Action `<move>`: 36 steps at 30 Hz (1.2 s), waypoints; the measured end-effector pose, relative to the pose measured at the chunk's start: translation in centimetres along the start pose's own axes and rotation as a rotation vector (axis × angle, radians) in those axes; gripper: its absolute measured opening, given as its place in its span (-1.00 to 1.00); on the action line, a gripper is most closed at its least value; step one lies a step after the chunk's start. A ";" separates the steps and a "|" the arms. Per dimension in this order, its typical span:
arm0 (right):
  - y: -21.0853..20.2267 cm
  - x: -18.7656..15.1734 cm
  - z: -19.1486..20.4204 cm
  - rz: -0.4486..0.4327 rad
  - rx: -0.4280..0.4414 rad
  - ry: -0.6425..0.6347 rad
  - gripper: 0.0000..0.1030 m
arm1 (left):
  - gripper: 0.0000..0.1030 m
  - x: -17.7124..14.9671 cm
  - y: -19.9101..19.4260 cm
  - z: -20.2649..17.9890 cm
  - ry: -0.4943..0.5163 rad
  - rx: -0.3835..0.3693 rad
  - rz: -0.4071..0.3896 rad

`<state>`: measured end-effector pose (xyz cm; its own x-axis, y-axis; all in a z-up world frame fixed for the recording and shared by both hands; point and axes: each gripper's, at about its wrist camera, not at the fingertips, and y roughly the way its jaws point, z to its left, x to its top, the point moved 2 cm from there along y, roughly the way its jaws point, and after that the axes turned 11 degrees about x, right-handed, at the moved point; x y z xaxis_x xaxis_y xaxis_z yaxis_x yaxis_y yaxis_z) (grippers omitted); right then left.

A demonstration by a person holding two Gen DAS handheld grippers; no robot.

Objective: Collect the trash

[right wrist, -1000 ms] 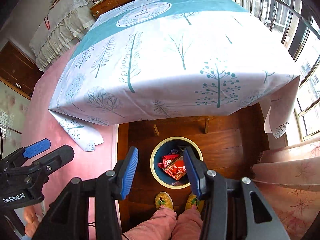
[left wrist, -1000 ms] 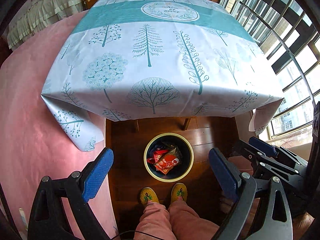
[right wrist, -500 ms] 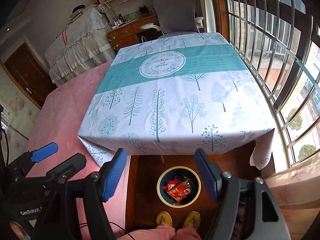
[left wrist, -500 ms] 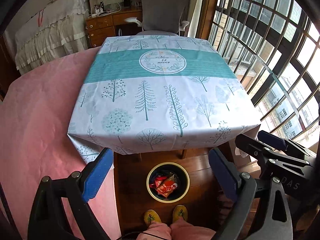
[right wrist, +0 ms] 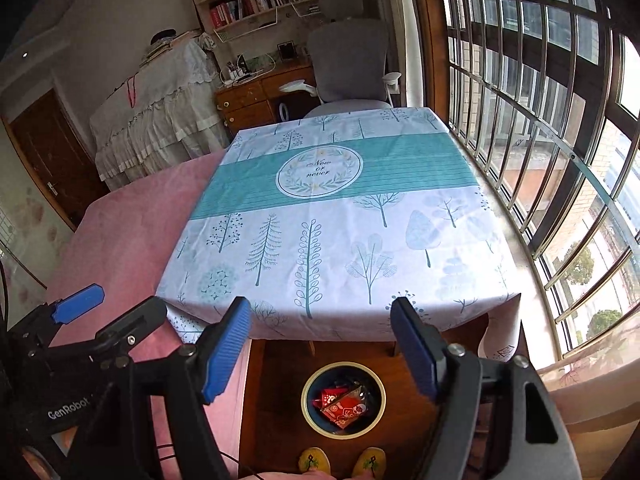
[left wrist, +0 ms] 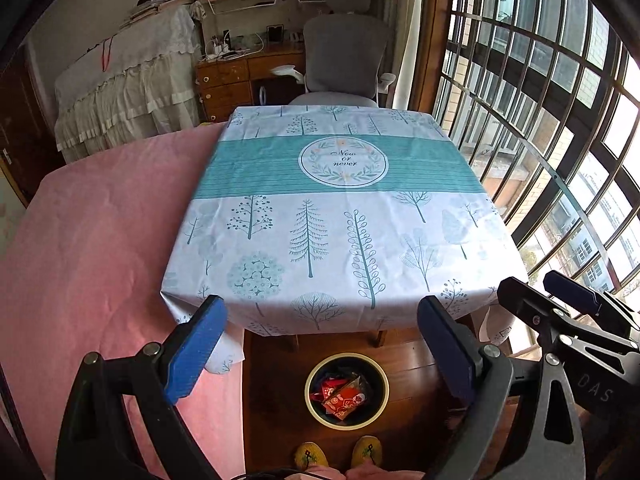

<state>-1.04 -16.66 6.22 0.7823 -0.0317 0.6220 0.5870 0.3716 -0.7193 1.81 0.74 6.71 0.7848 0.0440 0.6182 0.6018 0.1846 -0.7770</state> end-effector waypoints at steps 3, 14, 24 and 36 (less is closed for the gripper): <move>-0.1 0.1 -0.3 -0.005 -0.005 0.002 0.41 | 0.85 0.1 0.0 -0.3 0.002 0.003 -0.003; 0.0 0.2 -0.8 -0.012 0.002 -0.011 0.41 | 0.85 0.1 0.6 -0.6 -0.014 0.007 0.010; 0.7 0.1 -0.9 0.009 0.014 -0.009 0.41 | 0.85 0.0 1.1 -0.8 -0.022 0.022 0.029; 1.2 0.2 -1.0 0.017 0.021 -0.009 0.41 | 0.85 0.0 1.5 -1.0 -0.027 0.037 0.037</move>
<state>0.00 -17.17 5.20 0.7900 -0.0169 0.6129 0.5693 0.3914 -0.7230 2.84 0.08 5.40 0.8018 0.0781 0.5924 0.5660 0.2186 -0.7949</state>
